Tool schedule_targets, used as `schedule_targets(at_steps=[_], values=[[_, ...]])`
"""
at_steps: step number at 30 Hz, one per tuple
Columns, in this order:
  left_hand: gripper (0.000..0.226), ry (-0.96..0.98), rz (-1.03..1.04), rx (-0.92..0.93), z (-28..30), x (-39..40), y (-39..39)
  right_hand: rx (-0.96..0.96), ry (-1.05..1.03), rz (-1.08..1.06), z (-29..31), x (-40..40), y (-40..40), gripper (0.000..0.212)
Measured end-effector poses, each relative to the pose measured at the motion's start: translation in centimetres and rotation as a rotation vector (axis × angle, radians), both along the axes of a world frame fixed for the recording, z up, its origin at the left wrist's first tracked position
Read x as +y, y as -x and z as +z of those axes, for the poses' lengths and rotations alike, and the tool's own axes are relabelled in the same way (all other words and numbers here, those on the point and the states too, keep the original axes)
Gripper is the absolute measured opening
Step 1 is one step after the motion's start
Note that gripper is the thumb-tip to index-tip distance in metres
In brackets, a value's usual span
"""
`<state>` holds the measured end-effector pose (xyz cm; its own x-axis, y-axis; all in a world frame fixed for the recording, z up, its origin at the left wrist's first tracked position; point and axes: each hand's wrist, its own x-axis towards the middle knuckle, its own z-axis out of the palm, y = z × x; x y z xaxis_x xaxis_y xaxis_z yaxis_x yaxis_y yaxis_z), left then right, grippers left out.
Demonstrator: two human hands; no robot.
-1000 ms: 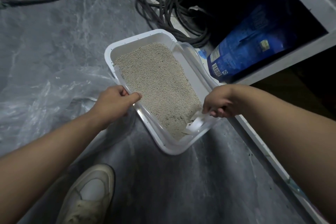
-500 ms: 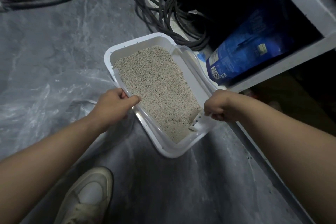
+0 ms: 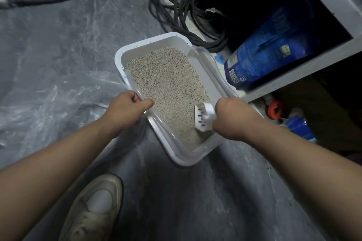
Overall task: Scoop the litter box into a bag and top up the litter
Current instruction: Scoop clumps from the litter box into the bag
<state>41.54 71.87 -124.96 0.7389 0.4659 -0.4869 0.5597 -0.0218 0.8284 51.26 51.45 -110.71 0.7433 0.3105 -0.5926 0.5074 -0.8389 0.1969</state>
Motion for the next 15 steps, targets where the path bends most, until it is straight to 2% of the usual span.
schedule_targets(at_steps=[1,4,10,12,15], values=[[0.039,0.001,0.001,0.002,0.0,0.0,0.0,-0.042,0.042,0.061,0.4,-0.1,0.0,0.010],[0.039,0.004,-0.001,0.004,0.3,-0.2,0.1,-0.113,0.102,0.226,0.3,-0.3,0.1,0.020],[0.036,-0.005,0.007,0.006,0.5,-0.4,0.1,-0.019,0.018,0.443,-1.0,0.2,2.2,0.022],[0.036,-0.005,0.008,0.011,0.5,-0.4,0.0,-0.008,0.005,0.356,-0.7,-0.1,2.1,0.024],[0.036,0.000,0.003,0.015,0.4,-0.3,0.1,-0.048,-0.038,0.015,0.1,-1.2,0.3,0.014]])
